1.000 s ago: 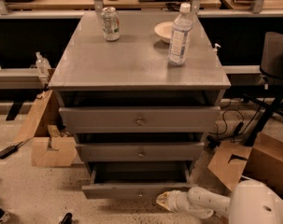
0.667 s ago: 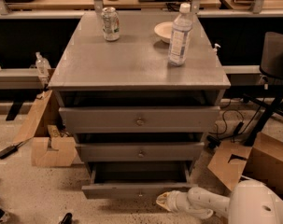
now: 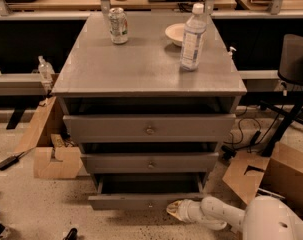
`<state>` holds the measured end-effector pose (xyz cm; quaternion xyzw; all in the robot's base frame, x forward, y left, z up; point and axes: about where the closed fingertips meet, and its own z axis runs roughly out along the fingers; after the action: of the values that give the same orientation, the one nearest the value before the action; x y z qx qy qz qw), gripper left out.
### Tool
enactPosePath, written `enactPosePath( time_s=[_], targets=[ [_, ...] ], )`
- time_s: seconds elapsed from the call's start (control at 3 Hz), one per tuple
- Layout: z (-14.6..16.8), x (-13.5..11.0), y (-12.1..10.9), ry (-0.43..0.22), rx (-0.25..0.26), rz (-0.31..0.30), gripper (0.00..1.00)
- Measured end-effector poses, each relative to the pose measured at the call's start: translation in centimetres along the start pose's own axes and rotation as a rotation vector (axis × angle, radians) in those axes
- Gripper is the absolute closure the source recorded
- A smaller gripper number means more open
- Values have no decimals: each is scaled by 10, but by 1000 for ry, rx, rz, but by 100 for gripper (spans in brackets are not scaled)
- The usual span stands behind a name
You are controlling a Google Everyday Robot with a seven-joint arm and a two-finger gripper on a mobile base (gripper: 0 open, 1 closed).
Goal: Close bottom drawer
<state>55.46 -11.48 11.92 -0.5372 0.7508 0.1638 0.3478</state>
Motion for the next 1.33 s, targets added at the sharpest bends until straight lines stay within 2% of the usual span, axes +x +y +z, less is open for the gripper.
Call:
enactPosePath(
  time_s=[0.33,0.67,1.0,1.33],
  targets=[
    [2,-1,-22,0,18,-3,100],
    [1,0,-20,0,18,-3,100],
    [6,-1,-52,6,39,-1,100],
    [4,1,-49,6,39,-1,100]
  ],
)
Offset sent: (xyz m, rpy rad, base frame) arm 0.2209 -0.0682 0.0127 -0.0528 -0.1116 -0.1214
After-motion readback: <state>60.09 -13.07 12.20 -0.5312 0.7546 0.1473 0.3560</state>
